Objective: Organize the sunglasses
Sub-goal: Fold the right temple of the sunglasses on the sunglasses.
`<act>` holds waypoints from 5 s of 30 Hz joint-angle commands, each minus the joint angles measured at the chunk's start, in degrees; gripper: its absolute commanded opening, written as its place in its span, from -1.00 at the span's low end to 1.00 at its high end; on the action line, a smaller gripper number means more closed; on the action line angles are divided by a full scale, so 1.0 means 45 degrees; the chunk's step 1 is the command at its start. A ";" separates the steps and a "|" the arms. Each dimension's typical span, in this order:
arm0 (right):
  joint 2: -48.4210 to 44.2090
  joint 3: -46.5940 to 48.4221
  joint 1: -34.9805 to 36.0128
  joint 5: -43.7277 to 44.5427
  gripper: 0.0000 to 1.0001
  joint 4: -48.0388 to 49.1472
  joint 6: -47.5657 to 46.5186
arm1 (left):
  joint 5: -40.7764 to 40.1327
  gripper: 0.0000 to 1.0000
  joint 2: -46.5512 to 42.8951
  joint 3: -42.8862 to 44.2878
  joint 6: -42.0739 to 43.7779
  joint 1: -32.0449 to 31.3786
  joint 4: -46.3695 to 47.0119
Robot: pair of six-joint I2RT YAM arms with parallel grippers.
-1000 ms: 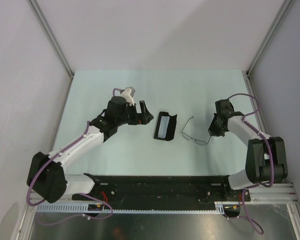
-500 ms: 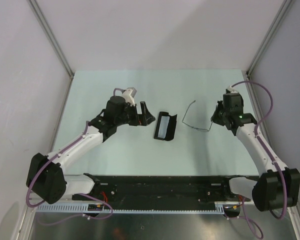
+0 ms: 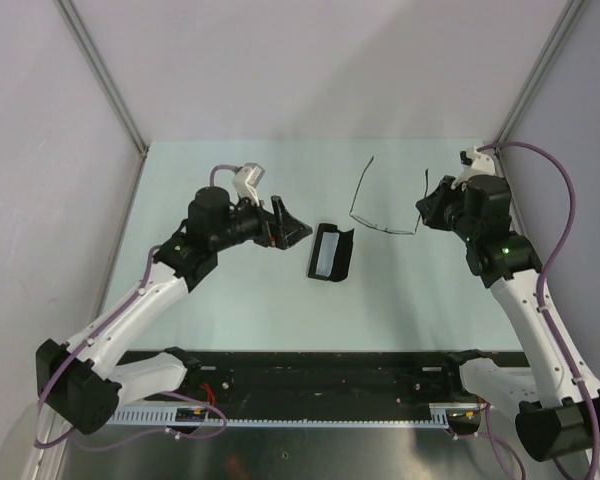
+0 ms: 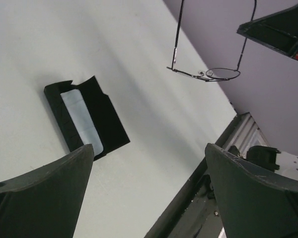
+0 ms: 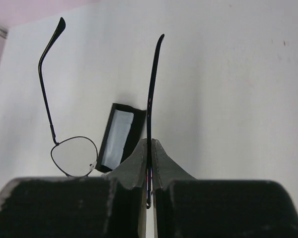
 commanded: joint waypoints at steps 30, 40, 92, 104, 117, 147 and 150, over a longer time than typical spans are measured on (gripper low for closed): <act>-0.1522 0.2829 0.4606 -0.5181 -1.00 0.1581 -0.3967 | 0.8855 1.00 -0.3286 0.1815 0.3997 -0.0179 0.0237; -0.1092 0.2908 0.6012 -0.4752 -1.00 0.1991 -0.4377 | 0.8290 1.00 -0.3033 0.1795 0.3997 -0.0512 0.0237; -0.0427 0.3552 0.9471 0.0112 -1.00 0.2460 -0.6703 | 0.3995 1.00 -0.3618 0.1971 0.3860 -0.1372 -0.0114; -0.0896 0.3533 0.8963 -0.0102 -1.00 0.2499 -0.6956 | 0.3856 1.00 -0.4243 0.2245 0.3802 -0.1293 -0.0134; -0.2224 0.3533 0.8787 -0.2326 -1.00 0.1679 -0.7796 | 0.8833 1.00 -0.4283 0.1990 0.4544 -0.1059 -0.0212; -0.1385 0.3533 0.8787 -0.4106 -1.00 0.2851 -0.7385 | 1.0008 0.99 -0.2856 0.2498 0.3997 -0.1606 -0.0153; -0.1385 0.3533 0.8787 -0.4340 -1.00 0.2811 -0.7366 | 0.9911 1.00 -0.2973 0.2342 0.4212 -0.1606 -0.0134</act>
